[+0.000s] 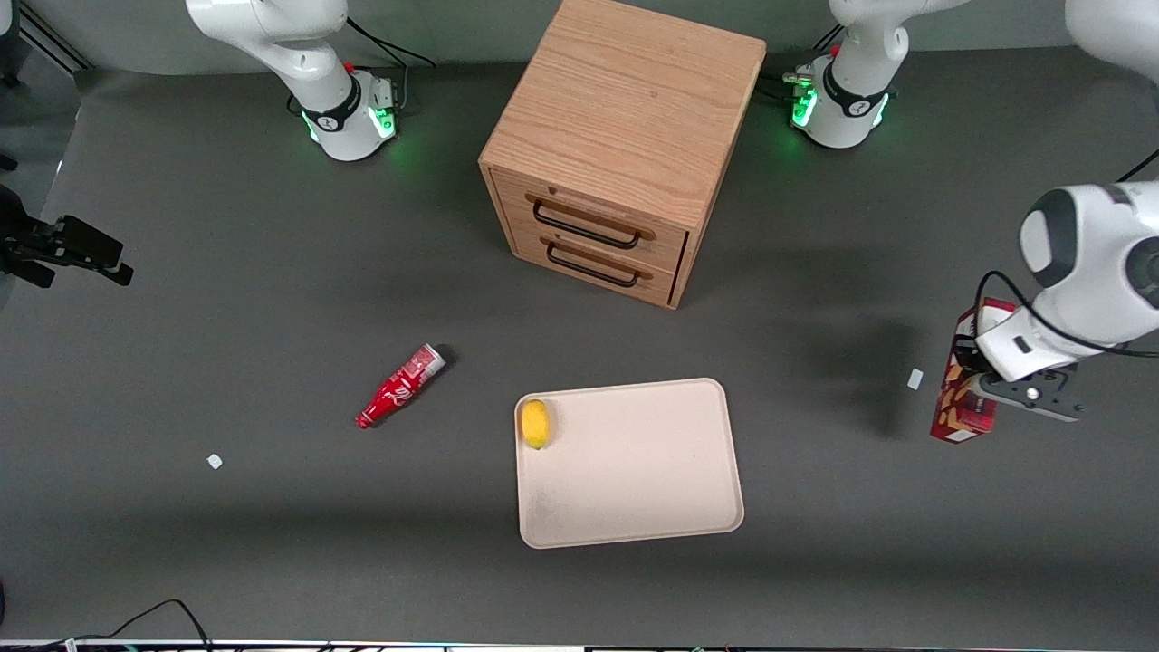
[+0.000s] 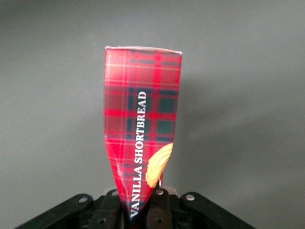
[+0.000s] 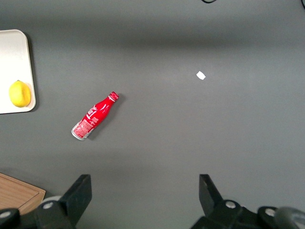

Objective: Place red cookie box on tray
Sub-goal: 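Close the left gripper on the red box and lift it, then carry the held red box over the white tray's corner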

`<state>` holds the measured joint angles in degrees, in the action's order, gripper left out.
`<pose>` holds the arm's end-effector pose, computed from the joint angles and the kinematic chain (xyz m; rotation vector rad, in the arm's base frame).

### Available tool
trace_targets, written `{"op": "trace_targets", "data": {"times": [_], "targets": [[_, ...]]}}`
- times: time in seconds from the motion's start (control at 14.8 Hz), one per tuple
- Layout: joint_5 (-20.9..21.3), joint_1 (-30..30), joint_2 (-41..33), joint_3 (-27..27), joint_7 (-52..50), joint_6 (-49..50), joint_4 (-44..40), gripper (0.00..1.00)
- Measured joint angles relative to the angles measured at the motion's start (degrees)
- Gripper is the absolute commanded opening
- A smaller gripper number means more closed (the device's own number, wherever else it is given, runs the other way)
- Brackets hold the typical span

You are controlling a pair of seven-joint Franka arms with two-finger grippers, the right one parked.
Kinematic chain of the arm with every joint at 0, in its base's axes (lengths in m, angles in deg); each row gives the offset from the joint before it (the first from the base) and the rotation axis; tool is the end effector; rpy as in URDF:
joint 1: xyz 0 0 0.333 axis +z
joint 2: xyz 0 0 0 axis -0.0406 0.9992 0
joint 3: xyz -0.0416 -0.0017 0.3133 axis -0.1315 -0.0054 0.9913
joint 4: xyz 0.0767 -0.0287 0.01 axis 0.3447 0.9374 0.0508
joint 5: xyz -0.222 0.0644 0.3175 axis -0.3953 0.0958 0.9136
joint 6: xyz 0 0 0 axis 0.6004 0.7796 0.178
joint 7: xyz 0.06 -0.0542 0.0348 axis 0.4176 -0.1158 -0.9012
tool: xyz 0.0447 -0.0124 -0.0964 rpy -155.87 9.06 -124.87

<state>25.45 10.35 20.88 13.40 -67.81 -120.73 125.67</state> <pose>0.6093 0.0455 0.3827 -3.0362 0.5127 0.0007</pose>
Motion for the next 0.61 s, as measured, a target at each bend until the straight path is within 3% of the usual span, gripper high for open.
{"op": "trace_targets", "data": {"times": [0.34,0.61], "targets": [[-2.25,-1.54,-1.00,-3.33,-6.89,17.08,-14.38,0.00],[-2.50,-4.38,2.01,-7.80,-19.09,22.18,-22.67,0.00]]}}
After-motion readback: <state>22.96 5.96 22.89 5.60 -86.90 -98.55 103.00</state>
